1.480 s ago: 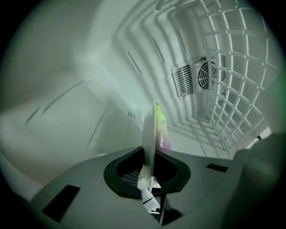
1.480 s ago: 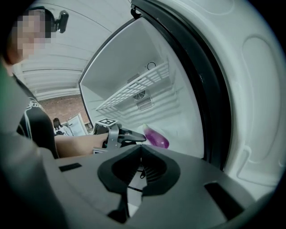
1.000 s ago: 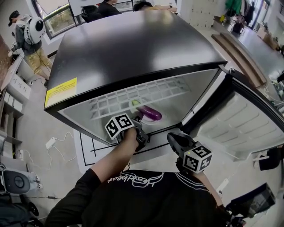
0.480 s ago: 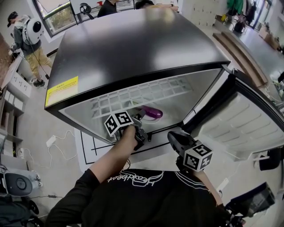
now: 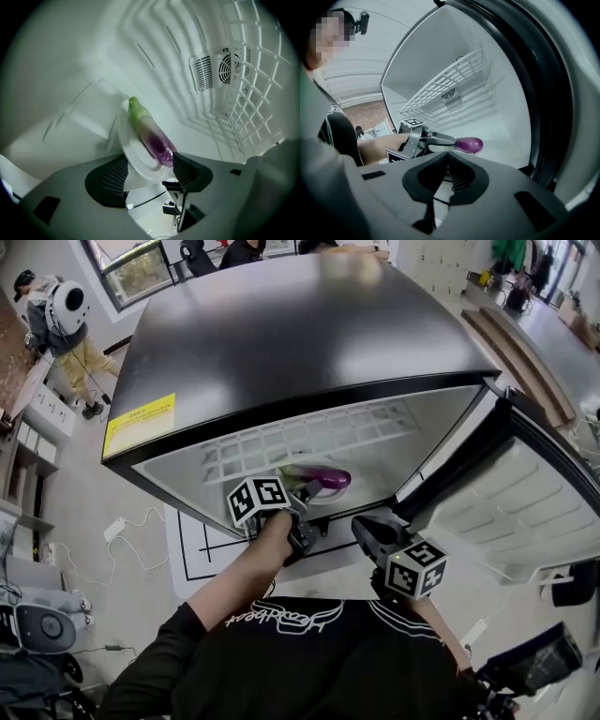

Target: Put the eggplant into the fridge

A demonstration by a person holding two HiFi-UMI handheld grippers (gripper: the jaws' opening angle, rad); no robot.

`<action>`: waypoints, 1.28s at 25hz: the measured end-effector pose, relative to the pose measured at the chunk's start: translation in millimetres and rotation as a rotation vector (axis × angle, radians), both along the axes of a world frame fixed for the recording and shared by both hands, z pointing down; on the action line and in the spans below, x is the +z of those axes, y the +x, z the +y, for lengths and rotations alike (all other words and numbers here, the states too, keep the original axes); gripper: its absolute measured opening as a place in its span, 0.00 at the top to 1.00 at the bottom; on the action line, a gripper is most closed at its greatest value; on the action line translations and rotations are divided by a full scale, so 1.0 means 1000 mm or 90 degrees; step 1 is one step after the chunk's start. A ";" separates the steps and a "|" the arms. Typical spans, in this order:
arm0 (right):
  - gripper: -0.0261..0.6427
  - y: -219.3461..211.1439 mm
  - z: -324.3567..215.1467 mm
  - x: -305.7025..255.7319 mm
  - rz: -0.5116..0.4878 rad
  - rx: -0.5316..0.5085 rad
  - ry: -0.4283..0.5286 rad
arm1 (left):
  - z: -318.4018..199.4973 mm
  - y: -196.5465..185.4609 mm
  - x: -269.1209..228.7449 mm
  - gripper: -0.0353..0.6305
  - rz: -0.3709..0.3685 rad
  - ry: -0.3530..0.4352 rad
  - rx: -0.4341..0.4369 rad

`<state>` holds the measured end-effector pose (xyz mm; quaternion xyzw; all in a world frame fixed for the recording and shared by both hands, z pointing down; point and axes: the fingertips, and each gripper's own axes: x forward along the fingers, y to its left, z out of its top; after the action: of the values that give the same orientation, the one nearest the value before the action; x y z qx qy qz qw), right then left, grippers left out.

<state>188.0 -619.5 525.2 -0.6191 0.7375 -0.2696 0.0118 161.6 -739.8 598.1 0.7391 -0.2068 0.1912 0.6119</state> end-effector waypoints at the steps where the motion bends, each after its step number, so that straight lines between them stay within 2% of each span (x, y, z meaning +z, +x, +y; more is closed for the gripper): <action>1: 0.95 -0.002 -0.001 0.001 -0.001 -0.003 -0.001 | 0.002 0.000 0.000 0.52 -0.006 0.010 0.011; 6: 0.95 -0.007 -0.004 0.000 -0.005 -0.015 0.004 | 0.018 -0.006 -0.002 0.52 -0.010 0.006 0.031; 15: 0.95 -0.015 0.012 0.001 -0.010 -0.028 0.005 | 0.052 -0.023 -0.006 0.52 0.023 -0.019 0.052; 18: 0.95 -0.020 0.021 -0.001 -0.006 -0.037 0.003 | 0.071 -0.030 -0.009 0.52 0.046 -0.044 0.042; 20: 0.95 -0.024 0.029 -0.004 -0.004 -0.043 0.003 | 0.084 -0.033 -0.017 0.53 0.069 -0.039 0.044; 22: 0.95 -0.027 0.038 -0.008 0.000 -0.050 0.006 | 0.096 -0.036 -0.030 0.55 0.091 -0.011 0.058; 24: 0.95 -0.031 0.048 -0.013 0.005 -0.055 0.008 | 0.108 -0.040 -0.043 0.64 0.100 0.029 0.076; 26: 0.95 -0.034 0.059 -0.017 0.010 -0.060 0.010 | 0.119 -0.044 -0.055 0.80 0.096 0.080 0.090; 27: 0.95 -0.035 0.064 -0.020 0.013 -0.062 0.011 | 0.124 -0.046 -0.061 0.93 0.097 0.108 0.097; 32: 0.95 -0.042 0.095 -0.036 0.030 -0.071 0.019 | 0.157 -0.058 -0.102 0.94 0.145 0.252 0.141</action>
<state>146.2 -524.2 489.6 -0.5828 0.7749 -0.2443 -0.0111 103.5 -582.3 496.5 0.8795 -0.0879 0.1283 0.4499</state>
